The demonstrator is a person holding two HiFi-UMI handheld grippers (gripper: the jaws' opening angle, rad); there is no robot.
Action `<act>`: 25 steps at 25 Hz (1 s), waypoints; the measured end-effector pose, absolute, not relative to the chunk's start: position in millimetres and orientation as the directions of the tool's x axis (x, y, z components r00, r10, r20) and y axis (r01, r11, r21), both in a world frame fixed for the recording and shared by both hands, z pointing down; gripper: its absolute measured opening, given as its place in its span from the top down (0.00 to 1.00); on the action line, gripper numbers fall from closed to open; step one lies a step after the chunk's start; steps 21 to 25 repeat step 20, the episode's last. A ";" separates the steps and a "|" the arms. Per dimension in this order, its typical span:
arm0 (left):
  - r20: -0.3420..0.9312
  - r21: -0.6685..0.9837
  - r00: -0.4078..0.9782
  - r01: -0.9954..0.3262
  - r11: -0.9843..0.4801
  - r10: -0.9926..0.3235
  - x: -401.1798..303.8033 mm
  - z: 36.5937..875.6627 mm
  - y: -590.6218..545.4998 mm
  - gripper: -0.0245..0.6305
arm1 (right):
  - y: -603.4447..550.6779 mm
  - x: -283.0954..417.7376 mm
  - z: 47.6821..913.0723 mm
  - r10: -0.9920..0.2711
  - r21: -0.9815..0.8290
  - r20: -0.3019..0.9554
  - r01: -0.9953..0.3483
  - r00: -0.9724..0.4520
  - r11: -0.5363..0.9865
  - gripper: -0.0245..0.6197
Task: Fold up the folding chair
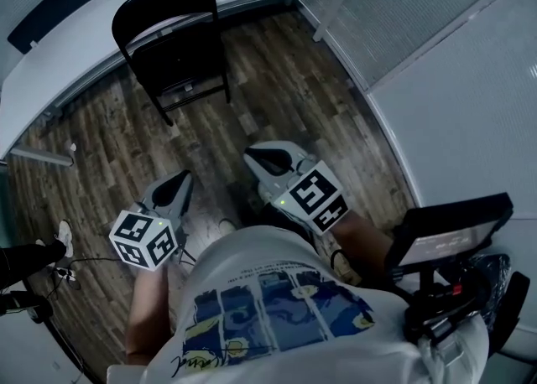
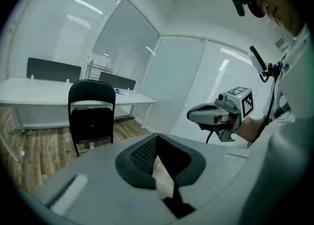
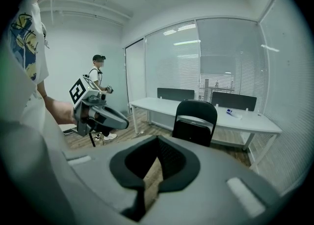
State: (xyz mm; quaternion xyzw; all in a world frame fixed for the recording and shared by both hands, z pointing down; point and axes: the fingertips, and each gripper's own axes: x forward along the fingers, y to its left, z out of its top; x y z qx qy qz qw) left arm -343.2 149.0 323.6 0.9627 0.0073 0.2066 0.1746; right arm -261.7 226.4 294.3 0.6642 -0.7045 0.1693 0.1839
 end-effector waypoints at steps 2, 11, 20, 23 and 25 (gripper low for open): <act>0.398 0.339 0.914 -0.060 -0.939 0.085 -343.7 324.1 149.4 0.95 | 225.9 -262.6 293.9 -0.875 0.008 0.482 -0.998 -0.055 0.067 0.96; 0.412 0.347 0.907 -0.068 -0.936 0.087 -324.7 330.1 149.0 0.95 | 226.6 -245.4 296.8 -0.872 -0.002 0.485 -0.997 -0.064 0.072 0.96; 0.427 0.354 0.901 -0.095 -0.931 0.071 -268.1 338.6 144.4 0.95 | 223.0 -188.7 304.4 -0.867 -0.013 0.490 -0.996 -0.085 0.091 0.96; 0.427 0.354 0.901 -0.095 -0.931 0.071 -268.1 338.6 144.4 0.95 | 223.0 -188.7 304.4 -0.867 -0.013 0.490 -0.996 -0.085 0.091 0.96; 0.427 0.354 0.901 -0.095 -0.931 0.071 -268.1 338.6 144.4 0.95 | 223.0 -188.7 304.4 -0.867 -0.013 0.490 -0.996 -0.085 0.091 0.96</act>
